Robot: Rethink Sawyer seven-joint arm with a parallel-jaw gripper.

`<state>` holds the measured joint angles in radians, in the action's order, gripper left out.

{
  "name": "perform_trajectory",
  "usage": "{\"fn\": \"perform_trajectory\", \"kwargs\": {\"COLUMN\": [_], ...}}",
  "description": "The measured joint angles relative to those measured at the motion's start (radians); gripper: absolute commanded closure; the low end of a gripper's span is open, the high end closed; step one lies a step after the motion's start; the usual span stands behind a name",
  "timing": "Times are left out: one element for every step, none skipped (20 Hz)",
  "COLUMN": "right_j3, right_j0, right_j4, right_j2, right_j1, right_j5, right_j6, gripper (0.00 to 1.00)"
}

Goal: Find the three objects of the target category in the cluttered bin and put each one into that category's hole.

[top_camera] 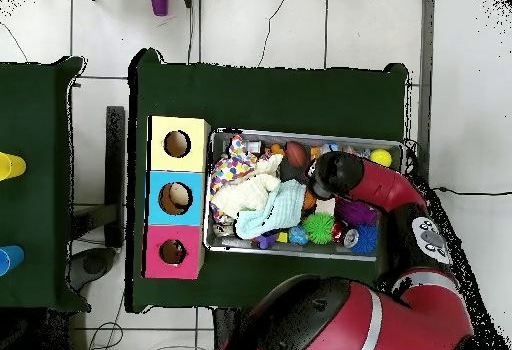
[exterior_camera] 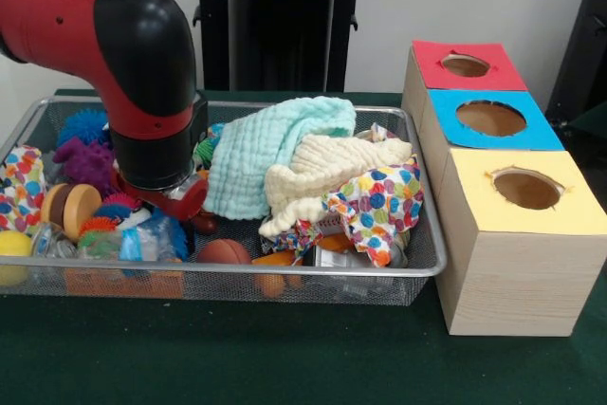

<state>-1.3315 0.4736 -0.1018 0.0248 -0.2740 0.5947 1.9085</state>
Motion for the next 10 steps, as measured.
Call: {"fn": "perform_trajectory", "kwargs": {"right_j3": [-0.011,-0.019,-0.033,-0.044,-0.062,-0.071,-0.087,-0.100,-0.109,-0.125], "right_j0": [-0.001,-0.001,-0.001,-0.001,0.000,0.000,0.000,0.000,0.000,0.000], "right_j4": [-0.003,-0.004,-0.004,-0.004,-0.004,-0.004,-0.004,-0.005,-0.005,-0.005], "right_j2": [0.000,0.000,0.000,0.000,0.001,0.001,0.001,0.001,0.001,0.001], "right_j1": [-0.006,-0.011,-0.019,-0.025,-0.034,-0.039,-0.047,-0.053,-0.057,-0.063], "right_j5": [-0.007,-0.014,-0.027,-0.036,-0.052,-0.060,-0.077,-0.090,-0.101,-0.124], "right_j6": [0.000,0.000,0.000,0.000,0.000,0.000,0.000,0.000,0.000,0.000], "gripper": [0.00,0.00,0.00,0.00,0.00,0.00,0.00,0.00,0.00,0.00]}}
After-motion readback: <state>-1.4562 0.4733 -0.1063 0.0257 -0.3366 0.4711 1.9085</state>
